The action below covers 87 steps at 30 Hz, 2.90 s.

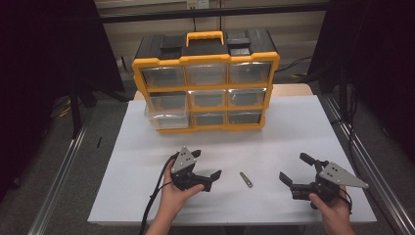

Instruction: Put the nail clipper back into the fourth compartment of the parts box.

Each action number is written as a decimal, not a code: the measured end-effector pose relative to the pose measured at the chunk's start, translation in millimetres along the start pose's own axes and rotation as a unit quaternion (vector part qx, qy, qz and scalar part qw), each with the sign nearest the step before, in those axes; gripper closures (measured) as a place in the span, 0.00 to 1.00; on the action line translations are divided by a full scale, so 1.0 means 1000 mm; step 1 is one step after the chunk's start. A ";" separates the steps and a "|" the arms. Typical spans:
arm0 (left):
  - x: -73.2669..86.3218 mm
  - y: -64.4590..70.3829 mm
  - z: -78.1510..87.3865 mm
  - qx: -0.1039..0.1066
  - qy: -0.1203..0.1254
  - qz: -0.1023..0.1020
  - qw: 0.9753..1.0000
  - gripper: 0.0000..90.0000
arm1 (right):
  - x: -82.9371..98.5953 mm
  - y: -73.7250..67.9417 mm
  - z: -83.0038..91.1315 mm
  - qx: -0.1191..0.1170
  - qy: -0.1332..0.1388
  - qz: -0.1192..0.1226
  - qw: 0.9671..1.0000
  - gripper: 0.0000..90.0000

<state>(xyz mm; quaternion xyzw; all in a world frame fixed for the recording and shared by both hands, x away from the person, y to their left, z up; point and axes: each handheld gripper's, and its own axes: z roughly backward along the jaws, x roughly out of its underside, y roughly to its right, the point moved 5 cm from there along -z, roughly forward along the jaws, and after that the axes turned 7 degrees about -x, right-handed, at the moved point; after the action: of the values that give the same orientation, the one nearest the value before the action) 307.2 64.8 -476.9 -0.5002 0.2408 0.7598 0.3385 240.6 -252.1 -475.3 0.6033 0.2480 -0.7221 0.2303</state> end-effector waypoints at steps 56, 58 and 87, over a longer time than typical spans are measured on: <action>0.006 0.070 -0.070 0.067 -0.157 -0.034 0.985 0.28 | 0.000 -0.001 0.000 -0.011 0.000 0.002 1.000 0.02; 0.007 0.072 -0.070 0.069 -0.168 -0.039 0.983 0.32 | 0.000 -0.001 0.000 -0.012 -0.001 0.001 1.000 0.02; 0.014 0.085 -0.081 0.051 -0.185 -0.078 0.978 0.45 | 0.000 -0.001 0.000 -0.015 0.000 -0.002 1.000 0.03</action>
<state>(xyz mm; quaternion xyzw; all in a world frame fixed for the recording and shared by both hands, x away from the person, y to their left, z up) 287.2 -43.9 -518.2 -0.3503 0.1726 0.7970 0.4608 240.0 -250.8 -474.8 0.5998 0.2596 -0.7185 0.2378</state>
